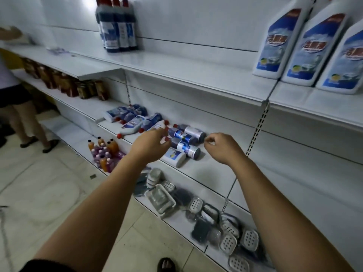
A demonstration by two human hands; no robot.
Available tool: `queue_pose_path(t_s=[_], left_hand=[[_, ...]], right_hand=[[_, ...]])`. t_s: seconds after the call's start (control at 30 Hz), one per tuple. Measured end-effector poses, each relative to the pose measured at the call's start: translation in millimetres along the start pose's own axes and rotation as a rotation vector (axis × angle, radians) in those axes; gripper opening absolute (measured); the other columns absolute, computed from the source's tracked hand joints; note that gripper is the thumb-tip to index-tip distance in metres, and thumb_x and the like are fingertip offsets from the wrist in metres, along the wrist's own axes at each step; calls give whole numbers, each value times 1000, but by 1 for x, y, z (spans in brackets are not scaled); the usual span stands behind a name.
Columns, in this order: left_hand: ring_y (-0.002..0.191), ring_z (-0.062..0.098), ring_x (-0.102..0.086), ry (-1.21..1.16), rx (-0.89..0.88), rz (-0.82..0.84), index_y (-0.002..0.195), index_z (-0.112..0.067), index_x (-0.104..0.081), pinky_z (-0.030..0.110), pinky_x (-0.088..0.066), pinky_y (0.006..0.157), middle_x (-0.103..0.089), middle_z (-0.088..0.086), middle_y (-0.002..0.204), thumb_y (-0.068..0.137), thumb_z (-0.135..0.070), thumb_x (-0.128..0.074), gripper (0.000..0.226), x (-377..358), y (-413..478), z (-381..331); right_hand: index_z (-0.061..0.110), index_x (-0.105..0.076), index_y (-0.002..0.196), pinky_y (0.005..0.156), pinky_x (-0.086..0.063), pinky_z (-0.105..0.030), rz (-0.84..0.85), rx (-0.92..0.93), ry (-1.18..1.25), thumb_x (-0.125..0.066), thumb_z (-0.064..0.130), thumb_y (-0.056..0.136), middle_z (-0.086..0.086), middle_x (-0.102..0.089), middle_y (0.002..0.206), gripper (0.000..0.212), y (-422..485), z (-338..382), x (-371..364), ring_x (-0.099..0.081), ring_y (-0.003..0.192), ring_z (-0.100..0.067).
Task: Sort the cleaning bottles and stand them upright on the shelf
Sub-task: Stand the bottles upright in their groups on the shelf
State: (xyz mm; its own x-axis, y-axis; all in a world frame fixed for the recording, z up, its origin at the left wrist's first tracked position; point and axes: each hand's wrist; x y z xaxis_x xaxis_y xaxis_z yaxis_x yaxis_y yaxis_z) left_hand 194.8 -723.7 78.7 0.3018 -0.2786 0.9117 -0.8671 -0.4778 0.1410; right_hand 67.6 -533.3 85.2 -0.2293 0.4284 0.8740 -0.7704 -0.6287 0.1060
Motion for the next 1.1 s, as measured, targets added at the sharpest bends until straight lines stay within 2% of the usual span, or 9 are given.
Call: queue_pose_path(t_s=[0.23,0.4,0.53,0.67,0.73,0.8,0.87,1.0,1.1], left_hand=[[113,24,-60,-47,125,173,135,-17,-56,39,-50,96,-61,7,132,98,-40,-53,43,-35,102,71],[107,23,-58,-140,328,295,130,-18,-57,34,-46,90,-62,9,130,97,-49,-52,46,-88,146,120],[87,15,-57,-367,550,417,123,-14,-53,30,-47,75,-63,6,116,94,-52,-58,48,-141,160,141],[78,16,-64,-656,766,347,122,-12,-49,27,-53,59,-64,8,109,81,-63,-67,68,-181,178,148],[88,22,-67,-722,797,303,126,-13,-43,36,-60,73,-64,8,111,75,-63,-73,77,-196,185,151],[89,21,-68,-808,795,264,112,-14,-50,41,-60,83,-66,7,104,76,-55,-78,61,-204,185,151],[83,20,-70,-898,788,243,99,-16,-58,40,-60,81,-70,6,96,75,-46,-82,46,-209,182,149],[87,28,-69,-1084,818,168,111,-16,-44,49,-61,79,-63,8,98,74,-31,-86,58,-209,179,138],[88,26,-69,-1186,746,136,111,-18,-46,47,-60,79,-66,7,101,75,-22,-85,53,-199,176,132]], right_hand=[[12,-67,90,56,-37,-25,101,-107,-6,-54,25,94,-9,-65,95,19,118,-11,-74,-58,75,-22],[18,-68,108,83,-51,-31,221,-203,21,-57,27,91,-9,-69,109,22,181,-28,-131,-64,96,-27],[14,-57,118,82,-47,-30,293,-245,-28,-61,29,89,-11,-63,122,33,212,-44,-176,-62,104,-29],[16,-42,137,92,-51,-41,291,-268,-118,-67,49,83,-14,-47,140,67,223,-63,-215,-58,113,-33],[15,-35,142,98,-46,-42,243,-266,-206,-67,58,80,-14,-43,144,83,227,-69,-227,-54,119,-34],[11,-34,144,98,-46,-42,227,-246,-262,-65,63,79,-17,-42,144,89,231,-73,-233,-53,120,-34],[9,-34,144,97,-47,-41,228,-248,-259,-65,65,78,-18,-42,143,92,232,-73,-239,-54,117,-32],[10,-31,143,88,-50,-37,183,-318,-232,-65,61,81,-15,-48,138,87,221,-67,-243,-58,111,-29],[12,-39,129,73,-44,-31,91,-405,-147,-63,61,83,-12,-60,121,72,203,-60,-233,-62,101,-29]])
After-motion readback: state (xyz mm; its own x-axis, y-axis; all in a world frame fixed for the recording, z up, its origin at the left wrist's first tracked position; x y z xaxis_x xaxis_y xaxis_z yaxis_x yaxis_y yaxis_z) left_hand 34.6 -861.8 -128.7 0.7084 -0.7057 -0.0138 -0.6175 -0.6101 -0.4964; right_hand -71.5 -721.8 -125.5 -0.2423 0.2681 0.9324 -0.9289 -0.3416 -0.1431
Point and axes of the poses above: each hand's wrist, its own y-axis towards the middle knuckle, its own x-axis out of the back of the hand, z = x × y
